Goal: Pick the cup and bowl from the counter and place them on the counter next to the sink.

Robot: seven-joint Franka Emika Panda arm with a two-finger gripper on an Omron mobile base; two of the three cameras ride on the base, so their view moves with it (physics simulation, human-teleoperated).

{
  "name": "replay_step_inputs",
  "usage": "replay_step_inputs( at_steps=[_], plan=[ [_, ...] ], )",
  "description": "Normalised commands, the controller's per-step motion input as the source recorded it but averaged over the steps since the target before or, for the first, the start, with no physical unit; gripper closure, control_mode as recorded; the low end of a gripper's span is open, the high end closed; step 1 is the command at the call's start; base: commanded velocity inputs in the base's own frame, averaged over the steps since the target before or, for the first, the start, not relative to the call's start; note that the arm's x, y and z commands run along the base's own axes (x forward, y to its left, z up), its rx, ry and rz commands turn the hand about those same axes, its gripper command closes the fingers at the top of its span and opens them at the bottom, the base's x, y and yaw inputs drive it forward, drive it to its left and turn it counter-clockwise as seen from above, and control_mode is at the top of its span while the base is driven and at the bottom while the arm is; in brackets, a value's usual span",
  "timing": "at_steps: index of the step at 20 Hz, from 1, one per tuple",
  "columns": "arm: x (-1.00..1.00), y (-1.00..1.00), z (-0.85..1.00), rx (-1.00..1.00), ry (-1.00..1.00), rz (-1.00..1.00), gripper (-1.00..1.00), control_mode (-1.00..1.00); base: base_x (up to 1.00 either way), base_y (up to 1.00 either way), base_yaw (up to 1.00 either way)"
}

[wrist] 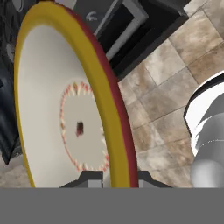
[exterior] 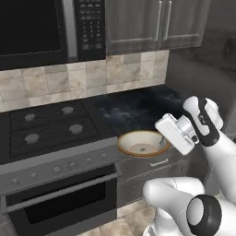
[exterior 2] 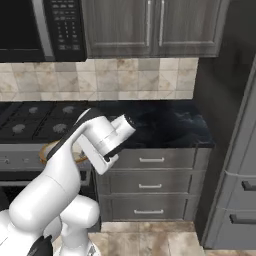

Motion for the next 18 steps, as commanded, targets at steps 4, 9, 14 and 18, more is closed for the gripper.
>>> replay_step_inputs(
  at_steps=[4,9,14,18],
  plan=[
    [0.0,0.0,0.0,0.0,0.0,0.0,1.0,1.0,-0.51,-0.2,-0.62],
    [0.0,0.0,0.0,0.0,0.0,0.0,1.0,1.0,-0.42,-0.2,-0.67],
    [0.0,0.0,0.0,0.0,0.0,0.0,1.0,1.0,-0.39,-0.2,-0.69],
    [0.0,0.0,0.0,0.0,0.0,0.0,1.0,1.0,-0.27,-0.19,-0.72]
  ],
)
